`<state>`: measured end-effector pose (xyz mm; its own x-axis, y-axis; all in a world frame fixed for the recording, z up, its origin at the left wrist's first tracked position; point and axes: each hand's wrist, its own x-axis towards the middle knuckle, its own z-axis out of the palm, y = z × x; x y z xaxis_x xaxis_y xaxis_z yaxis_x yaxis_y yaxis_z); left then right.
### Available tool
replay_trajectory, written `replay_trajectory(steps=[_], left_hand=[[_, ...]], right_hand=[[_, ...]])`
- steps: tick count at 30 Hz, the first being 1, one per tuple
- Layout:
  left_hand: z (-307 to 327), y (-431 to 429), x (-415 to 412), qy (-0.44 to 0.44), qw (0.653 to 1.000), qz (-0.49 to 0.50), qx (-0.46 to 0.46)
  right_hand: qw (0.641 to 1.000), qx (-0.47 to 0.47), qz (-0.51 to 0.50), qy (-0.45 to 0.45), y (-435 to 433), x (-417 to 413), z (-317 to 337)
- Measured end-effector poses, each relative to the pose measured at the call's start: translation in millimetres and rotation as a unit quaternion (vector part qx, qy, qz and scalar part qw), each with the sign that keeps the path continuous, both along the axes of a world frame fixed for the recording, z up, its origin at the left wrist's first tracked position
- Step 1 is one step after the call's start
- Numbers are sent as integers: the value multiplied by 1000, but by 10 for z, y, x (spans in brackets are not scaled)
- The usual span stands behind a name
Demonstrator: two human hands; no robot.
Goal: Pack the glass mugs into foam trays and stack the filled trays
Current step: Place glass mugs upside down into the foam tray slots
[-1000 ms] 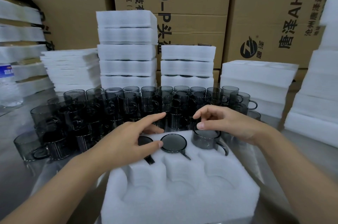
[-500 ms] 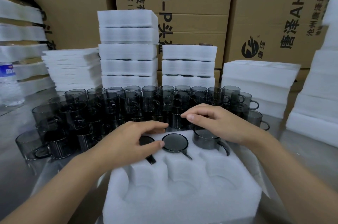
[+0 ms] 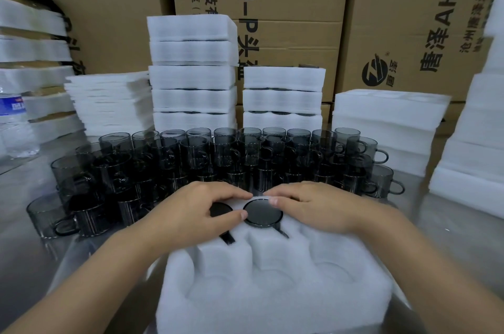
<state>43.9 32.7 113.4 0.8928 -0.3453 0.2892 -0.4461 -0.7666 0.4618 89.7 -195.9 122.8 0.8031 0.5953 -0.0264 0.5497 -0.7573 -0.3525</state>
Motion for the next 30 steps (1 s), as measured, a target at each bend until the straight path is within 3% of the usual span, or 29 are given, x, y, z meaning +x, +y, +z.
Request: replay_trajectory(steps=[8, 13, 15, 18, 21, 24, 26, 30], left_hand=[[1, 1, -2, 5, 1000, -21, -17], [-5, 6, 10, 16, 1000, -19, -14], [-3, 4, 13, 17, 1000, -14, -12], [-13, 6, 13, 19, 1000, -6, -11], [-19, 16, 17, 19, 1000, 3, -10], [-16, 16, 19, 22, 1000, 5, -8], [-14, 11, 22, 23, 1000, 5, -7], [-19, 10, 17, 24, 1000, 8, -5]], right_hand=[[997, -71, 11, 5, 0, 17, -4], [998, -66, 9, -5, 3, 41, -30], [1000, -27, -1, -3, 7, 33, -47], [988, 142, -59, 15, 8, 51, -59], [955, 238, -160, -76, -81, 167, -66], [935, 163, -248, -194, -250, 309, -76], [927, 111, -285, -216, -336, 385, -103], [920, 144, -277, -236, -401, 441, -176]])
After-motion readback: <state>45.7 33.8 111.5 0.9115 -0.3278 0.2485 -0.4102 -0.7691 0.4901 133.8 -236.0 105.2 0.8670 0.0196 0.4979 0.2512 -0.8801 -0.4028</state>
